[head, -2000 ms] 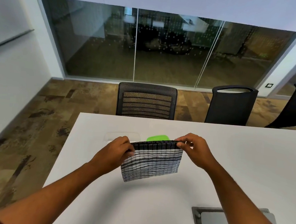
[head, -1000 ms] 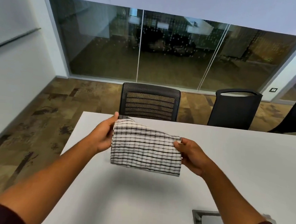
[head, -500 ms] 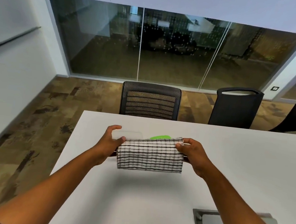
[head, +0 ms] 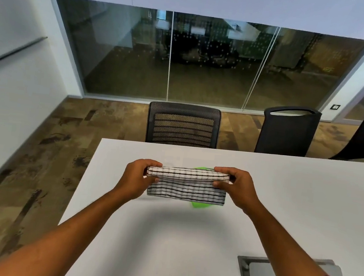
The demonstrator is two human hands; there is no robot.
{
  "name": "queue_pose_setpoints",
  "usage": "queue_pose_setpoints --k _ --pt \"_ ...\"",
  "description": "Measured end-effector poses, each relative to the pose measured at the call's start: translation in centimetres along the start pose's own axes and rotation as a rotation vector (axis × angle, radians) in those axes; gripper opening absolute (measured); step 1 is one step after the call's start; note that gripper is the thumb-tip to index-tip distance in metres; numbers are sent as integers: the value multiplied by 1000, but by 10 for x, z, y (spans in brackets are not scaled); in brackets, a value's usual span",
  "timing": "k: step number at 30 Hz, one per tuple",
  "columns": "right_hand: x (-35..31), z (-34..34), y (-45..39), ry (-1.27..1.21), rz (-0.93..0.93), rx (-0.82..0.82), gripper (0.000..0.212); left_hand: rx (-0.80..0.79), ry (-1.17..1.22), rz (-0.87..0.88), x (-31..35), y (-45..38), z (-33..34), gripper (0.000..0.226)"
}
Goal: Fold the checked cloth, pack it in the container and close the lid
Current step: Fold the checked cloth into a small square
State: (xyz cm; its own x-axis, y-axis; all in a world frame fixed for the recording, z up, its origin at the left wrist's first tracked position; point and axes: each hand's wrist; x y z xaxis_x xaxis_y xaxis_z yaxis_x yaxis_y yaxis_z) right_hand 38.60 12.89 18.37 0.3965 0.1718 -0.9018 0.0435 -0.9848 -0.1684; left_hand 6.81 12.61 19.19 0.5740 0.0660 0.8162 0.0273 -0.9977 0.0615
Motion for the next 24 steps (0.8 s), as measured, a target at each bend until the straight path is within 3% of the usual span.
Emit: queue_pose_setpoints --k 3,5,12,15,17,20,24 --pt "1 2 -1 265 -129 105 22 61 -95 111 0 -1 -1 23" --pt "3 -1 -4 282 -157 105 19 66 -144 117 -1 -4 -2 18" --pt "-12 -5 -8 -191 57 -44 18 -83 243 -117 2 -7 -4 26" --pt "-21 8 -13 -305 228 65 26 12 345 -213 8 -6 5 30" --pt "-20 16 -14 -530 398 64 32 39 449 -319 9 -6 11 31" --pt "-16 19 -2 -846 644 -81 32 -135 717 -573 4 -6 10 30" --pt "-5 22 5 -815 581 -74 35 -387 1015 -713 -9 0 3 26"
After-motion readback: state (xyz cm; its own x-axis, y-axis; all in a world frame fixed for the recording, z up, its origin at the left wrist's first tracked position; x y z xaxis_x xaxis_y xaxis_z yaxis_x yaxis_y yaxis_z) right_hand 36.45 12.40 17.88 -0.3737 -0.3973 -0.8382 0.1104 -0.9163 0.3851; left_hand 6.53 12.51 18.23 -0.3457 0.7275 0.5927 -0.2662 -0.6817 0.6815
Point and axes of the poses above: each hand's wrist, its own y-axis away from the middle knuckle, its own z-axis out of the palm, x = y × z, and after that the axes turned 8 degrees about -z, right-handed
